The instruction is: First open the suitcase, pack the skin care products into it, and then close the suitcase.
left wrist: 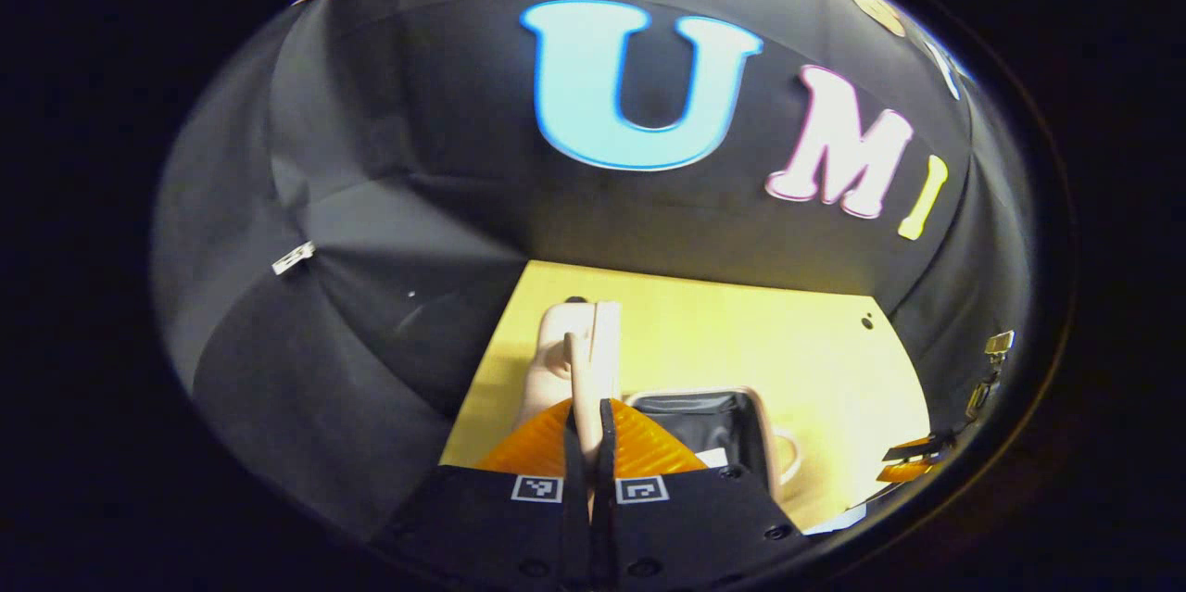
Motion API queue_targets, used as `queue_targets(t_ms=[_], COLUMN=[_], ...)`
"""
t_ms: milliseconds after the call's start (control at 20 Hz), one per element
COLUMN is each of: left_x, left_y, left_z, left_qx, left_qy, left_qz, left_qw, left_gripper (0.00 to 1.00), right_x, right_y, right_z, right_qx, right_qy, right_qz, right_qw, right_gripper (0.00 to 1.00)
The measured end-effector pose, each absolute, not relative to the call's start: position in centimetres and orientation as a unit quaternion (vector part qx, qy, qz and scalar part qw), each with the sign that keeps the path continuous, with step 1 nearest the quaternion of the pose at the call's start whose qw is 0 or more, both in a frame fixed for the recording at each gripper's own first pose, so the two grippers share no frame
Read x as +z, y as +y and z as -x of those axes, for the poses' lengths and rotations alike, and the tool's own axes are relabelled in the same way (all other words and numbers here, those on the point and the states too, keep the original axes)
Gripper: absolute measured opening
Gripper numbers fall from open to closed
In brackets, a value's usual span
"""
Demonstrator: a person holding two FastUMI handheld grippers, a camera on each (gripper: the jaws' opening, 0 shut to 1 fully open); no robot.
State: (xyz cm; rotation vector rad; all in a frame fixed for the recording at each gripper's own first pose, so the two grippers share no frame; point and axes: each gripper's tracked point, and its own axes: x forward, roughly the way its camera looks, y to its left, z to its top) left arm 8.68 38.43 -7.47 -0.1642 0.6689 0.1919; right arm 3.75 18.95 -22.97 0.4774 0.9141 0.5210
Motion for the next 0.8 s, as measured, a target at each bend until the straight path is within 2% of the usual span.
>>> queue_targets(t_ms=[100,200,300,500,650,700,750,800], left_x=[-7.1,-8.9,-11.4,-18.5,-24.8,-26.4,-27.6,-28.4], left_y=[31.6,25.0,20.5,14.3,11.7,11.2,10.2,9.8], left_z=[-10.4,-12.3,-13.2,-14.6,-14.2,-14.0,-13.9,-13.9], left_qx=[0.051,0.002,-0.022,-0.045,-0.046,-0.044,-0.048,-0.052], left_qy=[0.325,0.340,0.364,0.407,0.468,0.480,0.486,0.486], left_qz=[0.102,0.139,0.161,0.151,0.177,0.170,0.160,0.141], left_qw=[0.939,0.930,0.917,0.900,0.864,0.860,0.858,0.861], left_gripper=[0.06,0.06,0.06,0.06,0.06,0.07,0.07,0.08], right_x=[-23.5,-23.6,-23.4,-24.0,-23.8,-23.9,-23.8,-23.9], right_y=[15.4,12.1,9.0,2.8,-2.2,-3.7,-4.7,-5.2], right_z=[-2.8,-2.0,-1.6,-0.1,1.4,1.8,2.2,2.9], right_qx=[0.231,0.215,0.194,0.143,0.102,0.092,0.085,0.084], right_qy=[0.432,0.428,0.418,0.411,0.398,0.393,0.390,0.390], right_qz=[-0.229,-0.235,-0.250,-0.260,-0.264,-0.266,-0.270,-0.275], right_qw=[0.841,0.846,0.851,0.862,0.873,0.875,0.876,0.875], right_gripper=[0.96,0.96,0.96,0.96,0.96,1.00,0.96,0.96])
